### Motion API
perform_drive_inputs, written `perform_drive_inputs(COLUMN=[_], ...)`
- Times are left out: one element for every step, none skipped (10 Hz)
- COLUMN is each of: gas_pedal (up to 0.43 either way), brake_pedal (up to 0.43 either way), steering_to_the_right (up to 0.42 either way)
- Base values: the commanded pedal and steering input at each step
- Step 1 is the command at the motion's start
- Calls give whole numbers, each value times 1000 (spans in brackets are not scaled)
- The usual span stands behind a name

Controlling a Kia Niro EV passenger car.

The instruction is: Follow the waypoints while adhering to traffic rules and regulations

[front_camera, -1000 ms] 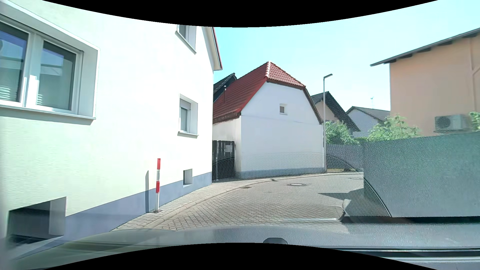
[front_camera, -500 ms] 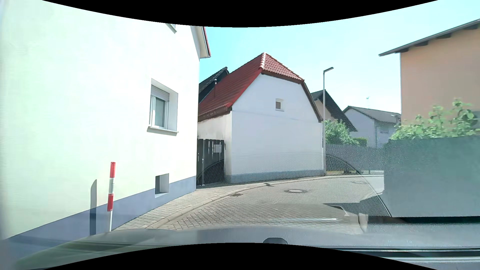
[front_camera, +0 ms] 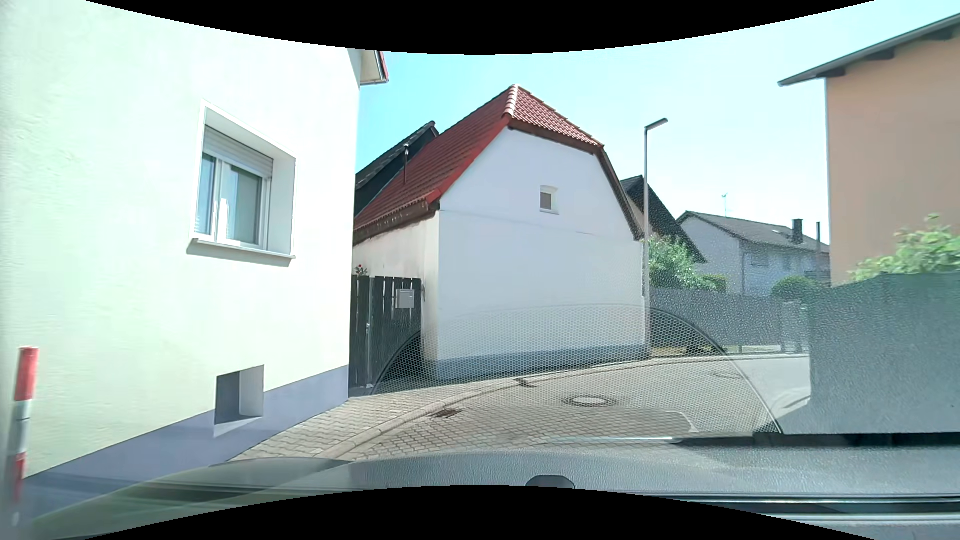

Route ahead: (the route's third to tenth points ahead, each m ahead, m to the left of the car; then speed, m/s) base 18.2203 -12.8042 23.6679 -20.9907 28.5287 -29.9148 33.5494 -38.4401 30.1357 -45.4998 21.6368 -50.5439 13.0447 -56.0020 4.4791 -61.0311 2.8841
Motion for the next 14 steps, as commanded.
perform_drive_inputs(gas_pedal=[28, 20, 20, 20, 20, 20, 20, 20, 20, 20, 20, 20, 20, 20], brake_pedal=[0, 0, 0, 0, 0, 0, 0, 0, 0, 0, 0, 0, 0, 0], steering_to_the_right=[102, 109, 120, 135, 149, 166, 182, 194, 207, 218, 232, 241, 254, 269])
